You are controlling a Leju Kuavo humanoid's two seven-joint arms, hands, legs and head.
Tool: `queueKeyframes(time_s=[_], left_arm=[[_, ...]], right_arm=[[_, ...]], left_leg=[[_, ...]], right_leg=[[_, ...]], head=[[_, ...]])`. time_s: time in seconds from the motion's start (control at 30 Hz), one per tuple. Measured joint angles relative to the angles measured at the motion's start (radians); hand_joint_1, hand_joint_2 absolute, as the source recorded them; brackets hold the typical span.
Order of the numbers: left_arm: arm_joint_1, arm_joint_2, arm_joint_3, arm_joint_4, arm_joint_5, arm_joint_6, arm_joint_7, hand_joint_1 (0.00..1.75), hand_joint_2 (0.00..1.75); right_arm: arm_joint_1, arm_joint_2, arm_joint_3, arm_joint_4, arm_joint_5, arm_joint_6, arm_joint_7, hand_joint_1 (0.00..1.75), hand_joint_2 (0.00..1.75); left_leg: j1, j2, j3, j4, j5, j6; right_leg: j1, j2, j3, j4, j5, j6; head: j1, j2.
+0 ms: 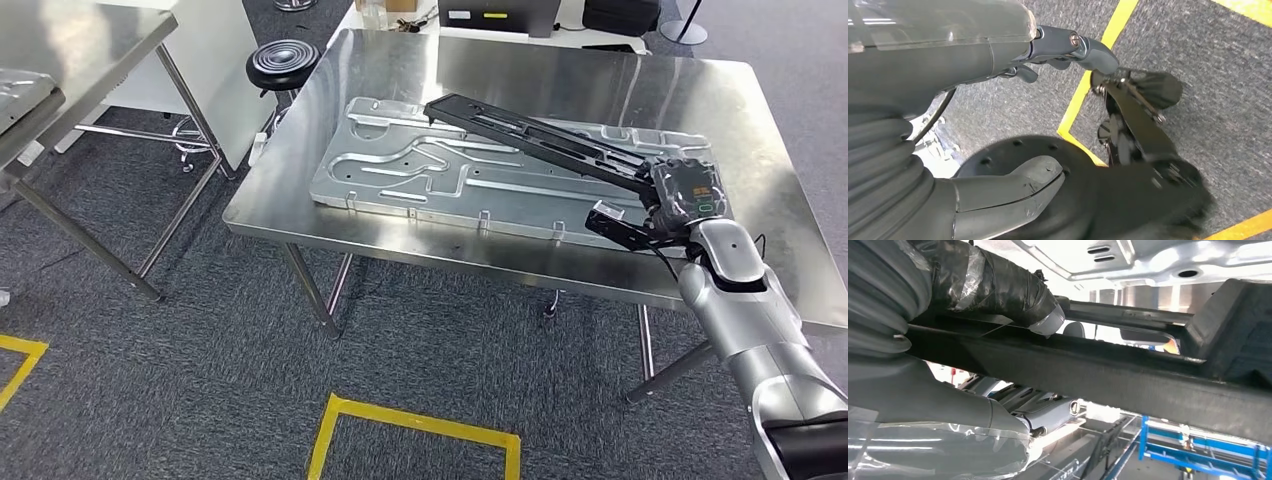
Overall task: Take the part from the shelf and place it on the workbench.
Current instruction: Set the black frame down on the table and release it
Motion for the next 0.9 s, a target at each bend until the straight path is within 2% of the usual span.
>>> queueKeyframes(time_s=[0.03,0.07,0.13,0.17,0.23,0.27,0.37,0.4,0.43,0.5,0.53,0.57,0.6,0.63,0.67,0.7,0.73,0.8,0.87,0.9], left_arm=[[0.001,0.0,0.0,0.0,0.0,0.0,0.0,0.0,1.75],[0.002,0.0,0.0,0.0,0.0,0.0,0.0,0.0,1.75],[0.003,0.0,0.0,0.0,0.0,0.0,0.0,0.0,1.75],[0.004,0.003,0.0,0.0,0.0,0.001,0.0,0.0,1.75],[0.005,0.007,0.0,0.0,0.0,0.001,0.0,0.0,1.75],[0.005,0.009,0.0,0.0,0.0,0.001,0.0,0.0,1.75],[0.001,0.006,0.0,0.0,0.0,0.001,0.0,0.0,1.75],[0.001,0.006,0.0,0.0,0.0,0.0,0.0,0.0,1.75],[0.001,0.005,0.0,0.0,0.0,0.0,0.0,0.0,1.75],[0.002,0.004,0.0,0.0,0.0,0.0,0.0,0.0,1.75],[0.002,0.002,0.0,0.0,0.001,0.0,0.0,0.0,1.75],[0.002,0.001,0.0,0.0,0.002,0.0,0.001,0.0,1.75],[0.002,-0.001,0.0,0.0,0.003,-0.001,0.001,0.0,1.75],[0.002,-0.002,0.0,0.0,0.006,-0.003,0.0,0.0,1.75],[0.003,-0.003,0.0,0.0,0.008,-0.005,-0.004,0.0,1.75],[0.002,-0.002,0.0,0.0,0.009,-0.007,-0.007,0.0,1.75],[0.002,-0.002,0.0,0.0,0.009,-0.007,-0.011,0.0,1.75],[0.002,-0.001,0.0,0.0,0.005,-0.006,-0.012,0.0,1.75],[0.002,-0.001,0.0,0.0,0.011,-0.007,-0.015,0.0,0.87],[0.002,-0.001,0.001,0.0,0.018,-0.009,-0.017,0.0,0.44]], right_arm=[[0.0,0.001,0.0,0.0,0.0,0.0,0.0,1.75,1.75],[0.0,0.001,0.001,0.0,0.0,0.0,0.0,1.75,1.75],[0.001,0.001,0.002,0.0,0.0,0.0,-0.001,1.75,1.75],[0.001,0.003,0.002,0.0,0.0,0.0,-0.001,1.75,1.75],[0.002,0.006,0.002,0.002,0.0,0.0,0.0,1.75,1.75],[0.003,0.008,0.002,0.002,-0.001,0.0,0.0,1.75,1.75],[0.009,0.008,0.003,0.001,0.0,0.0,0.0,1.75,1.75],[0.009,0.007,0.003,0.0,0.0,0.0,-0.001,1.75,1.75],[0.009,0.006,0.003,0.0,0.0,0.0,-0.002,1.75,1.75],[0.008,0.006,0.003,0.001,-0.001,0.0,-0.001,1.75,1.75],[0.008,0.006,0.003,0.001,-0.001,0.0,0.0,1.75,1.75],[0.008,0.006,0.003,0.002,-0.001,0.0,0.0,1.75,1.75],[0.008,0.006,0.003,0.004,0.0,0.001,-0.001,1.75,1.75],[0.008,0.006,0.003,0.005,0.0,0.001,-0.002,1.31,1.31],[0.007,0.007,0.003,0.007,0.001,0.001,-0.003,0.87,0.87],[0.006,0.007,0.003,0.009,0.0,0.002,-0.003,0.44,0.44],[0.005,0.007,0.003,0.011,0.0,0.002,-0.003,0.0,0.0],[0.002,0.007,0.003,0.013,-0.001,0.001,-0.002,0.0,0.0],[-0.001,0.009,0.004,0.014,-0.001,0.001,-0.002,0.0,0.0],[-0.002,0.01,0.004,0.015,-0.001,0.001,-0.002,0.0,0.0]], left_leg=[[-0.004,0.0,-0.017,0.017,0.009,0.007],[-0.008,-0.001,-0.019,0.005,0.031,0.016],[-0.021,-0.004,0.014,-0.092,0.101,0.042],[-0.03,-0.007,0.039,-0.153,0.13,0.062],[-0.045,-0.011,0.077,-0.245,0.162,0.093],[-0.048,-0.012,0.085,-0.261,0.16,0.1],[-0.046,-0.009,0.113,-0.308,0.171,0.095],[-0.042,-0.008,0.126,-0.326,0.176,0.092],[-0.038,-0.007,0.137,-0.34,0.179,0.088],[-0.036,-0.006,0.146,-0.345,0.176,0.084],[-0.035,-0.006,0.149,-0.343,0.172,0.081],[-0.033,-0.006,0.151,-0.338,0.166,0.077],[-0.03,-0.006,0.154,-0.331,0.159,0.072],[-0.026,-0.006,0.156,-0.322,0.15,0.066],[-0.022,-0.006,0.156,-0.311,0.14,0.059],[-0.021,-0.007,0.153,-0.296,0.13,0.051],[-0.021,-0.008,0.149,-0.286,0.122,0.045],[-0.026,-0.009,0.144,-0.275,0.115,0.05],[-0.026,-0.009,0.146,-0.28,0.115,0.063],[-0.027,-0.009,0.149,-0.282,0.115,0.066]], right_leg=[[0.005,0.001,0.003,0.0,-0.003,-0.004],[0.011,0.002,0.007,0.0,-0.005,-0.007],[0.021,0.004,0.015,-0.001,-0.01,-0.012],[0.023,0.005,0.018,-0.002,-0.013,-0.014],[0.023,0.007,0.021,-0.005,-0.016,-0.01],[0.019,0.007,0.02,-0.008,-0.016,-0.005],[0.013,0.006,0.028,-0.018,-0.018,0.01],[0.014,0.004,0.024,-0.004,-0.028,0.014],[0.013,0.002,0.006,0.034,-0.047,0.018],[0.008,0.0,-0.06,0.151,-0.094,0.029],[0.004,-0.001,-0.092,0.201,-0.105,0.035],[-0.001,-0.003,-0.108,0.219,-0.097,0.042],[-0.005,-0.005,-0.106,0.199,-0.069,0.048],[-0.009,-0.007,-0.085,0.145,-0.027,0.055],[-0.01,-0.01,-0.06,0.086,0.002,0.06],[-0.01,-0.01,-0.038,0.035,0.023,0.06],[-0.01,-0.01,-0.026,0.006,0.03,0.054],[-0.008,-0.006,-0.021,-0.005,0.027,0.038],[-0.007,-0.005,-0.021,-0.005,0.026,0.032],[-0.006,-0.003,-0.02,-0.005,0.025,0.03]], head=[[0.0,0.0],[0.0,0.0],[0.0,0.0],[0.001,0.0],[0.002,0.0],[0.002,0.0],[0.002,0.0],[0.002,0.0],[0.002,0.0],[0.002,0.0],[0.002,0.0],[0.002,0.0],[0.002,0.0],[0.002,0.0],[0.003,0.0],[0.002,0.0],[0.002,0.0],[0.002,0.0],[0.002,0.0],[0.002,0.0]])
